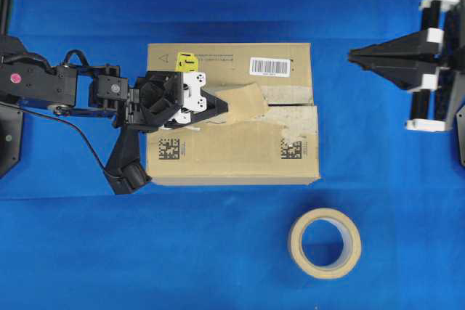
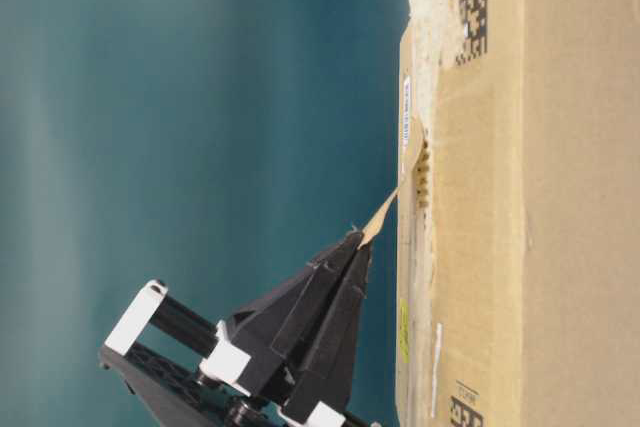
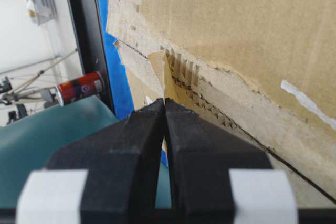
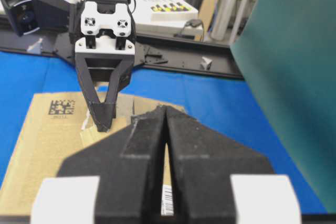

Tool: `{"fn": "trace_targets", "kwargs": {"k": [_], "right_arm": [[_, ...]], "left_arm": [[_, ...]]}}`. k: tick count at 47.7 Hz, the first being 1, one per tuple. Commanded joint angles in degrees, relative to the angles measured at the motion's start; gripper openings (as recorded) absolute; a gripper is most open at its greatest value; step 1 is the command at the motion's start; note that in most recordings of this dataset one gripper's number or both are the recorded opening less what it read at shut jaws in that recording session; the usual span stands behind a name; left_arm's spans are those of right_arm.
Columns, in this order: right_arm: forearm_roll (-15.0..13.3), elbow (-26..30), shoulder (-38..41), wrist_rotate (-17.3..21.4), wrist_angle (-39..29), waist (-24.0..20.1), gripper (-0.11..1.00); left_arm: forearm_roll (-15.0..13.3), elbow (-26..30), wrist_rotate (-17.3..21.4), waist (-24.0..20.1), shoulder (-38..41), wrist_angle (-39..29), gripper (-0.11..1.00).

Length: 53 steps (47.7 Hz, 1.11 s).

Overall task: Apply tape along the seams of the closed cardboard box to seal it securely.
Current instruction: 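Move the right gripper over the box to the tape strip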

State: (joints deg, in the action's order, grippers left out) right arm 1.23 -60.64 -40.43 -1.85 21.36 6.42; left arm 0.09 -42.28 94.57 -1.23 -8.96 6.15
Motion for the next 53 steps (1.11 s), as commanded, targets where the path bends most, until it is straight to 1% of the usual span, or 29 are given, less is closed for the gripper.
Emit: {"fn": "trace_targets", "kwargs": {"k": [1,14,16,18,23,25,26,35,53], "right_arm": [[0.44,2.37,2.29,0.09,1.58,0.18,0.00],[0.88,7.65,12.30,0.97,4.57,0.09,0.01],[0.88,8.53,13.71,1.41,4.75,0.09,0.04],[0.88,9.32,14.94,1.76,4.92,0.09,0.13],[0.79,10.99,17.75,2.11,4.83,0.09,0.44],[0.88,11.69,18.63,2.11,4.75,0.09,0.53],[0.79,11.95,18.98,2.11,4.83,0.09,0.54],[0.79,13.01,20.65,2.02,4.66,0.09,0.40],[0.79,13.71,26.46,2.11,3.16,-0.09,0.40]], "left_arm": [[-0.09,0.53,-0.09,0.09,-1.41,-0.09,0.00],[-0.09,0.53,-0.09,-0.18,-1.32,-1.32,0.00],[-0.09,0.62,-0.09,-0.18,-1.32,-1.49,0.00],[-0.09,0.62,-0.09,-0.18,-1.32,-1.58,0.00],[-0.09,0.62,-0.09,-0.18,-1.32,-1.76,0.00],[-0.09,0.62,-0.09,-0.18,-1.32,-1.85,0.00],[-0.09,0.62,-0.09,-0.26,-1.32,-1.93,0.00],[-0.18,0.70,-0.18,-0.44,-1.32,-2.37,0.00],[-0.09,0.88,-0.18,-0.44,-1.14,-2.90,0.00]]}}
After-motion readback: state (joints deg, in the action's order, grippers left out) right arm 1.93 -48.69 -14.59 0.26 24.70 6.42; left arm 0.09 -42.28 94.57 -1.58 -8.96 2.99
